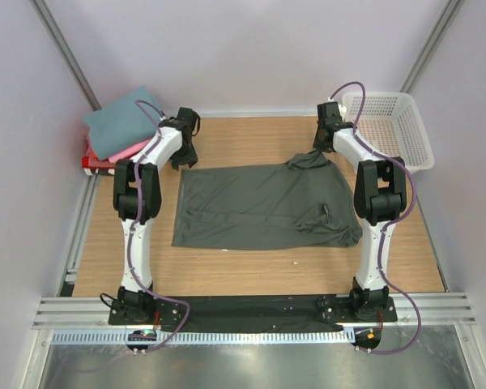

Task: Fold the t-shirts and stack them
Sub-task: Fold the tshirt

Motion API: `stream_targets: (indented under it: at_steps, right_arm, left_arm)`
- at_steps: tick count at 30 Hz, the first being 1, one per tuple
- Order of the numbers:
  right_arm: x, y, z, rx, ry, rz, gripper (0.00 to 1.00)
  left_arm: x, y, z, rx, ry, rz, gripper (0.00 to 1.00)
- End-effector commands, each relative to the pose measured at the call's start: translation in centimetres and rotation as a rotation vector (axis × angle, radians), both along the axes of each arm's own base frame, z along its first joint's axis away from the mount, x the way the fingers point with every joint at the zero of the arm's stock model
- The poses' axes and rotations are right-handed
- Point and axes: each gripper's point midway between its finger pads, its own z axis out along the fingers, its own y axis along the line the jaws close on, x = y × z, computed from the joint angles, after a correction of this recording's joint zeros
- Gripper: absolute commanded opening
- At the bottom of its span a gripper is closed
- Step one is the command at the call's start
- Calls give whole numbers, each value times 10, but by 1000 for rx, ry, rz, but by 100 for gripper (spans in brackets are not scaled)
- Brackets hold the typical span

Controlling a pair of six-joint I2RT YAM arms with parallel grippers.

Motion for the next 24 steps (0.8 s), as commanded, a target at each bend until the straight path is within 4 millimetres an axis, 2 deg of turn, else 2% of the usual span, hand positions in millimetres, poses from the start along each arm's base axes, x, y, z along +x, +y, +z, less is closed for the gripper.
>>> stream_targets:
  at_steps: [1, 9, 12, 15, 16, 17, 23, 24]
  right_arm:
    - [10, 7, 39, 23, -101, 17, 1]
    - [9, 7, 33, 30, -89, 17, 1]
    - [9, 8, 30, 32, -84, 19, 1]
    - [9, 7, 27, 32, -80, 19, 1]
    - [9, 7, 29, 33, -84, 19, 1]
    - [9, 6, 27, 31, -80, 18, 1]
    - [15, 13, 43, 54, -106, 38, 1]
    - [15, 14, 47, 60, -107, 47, 1]
  left_arm:
    - [9, 13, 9, 29, -35, 32, 46]
    - [9, 11, -12, 11, -1, 33, 43]
    - [9, 9, -18, 4, 0, 34, 34]
    - [9, 10, -20, 8, 3, 36, 17]
    - [10, 11, -19, 10, -1, 37, 6]
    - [10, 10, -15, 9, -7, 34, 1]
    - [17, 10, 20, 0, -65, 26, 0]
    - [17, 9, 32, -3, -80, 24, 0]
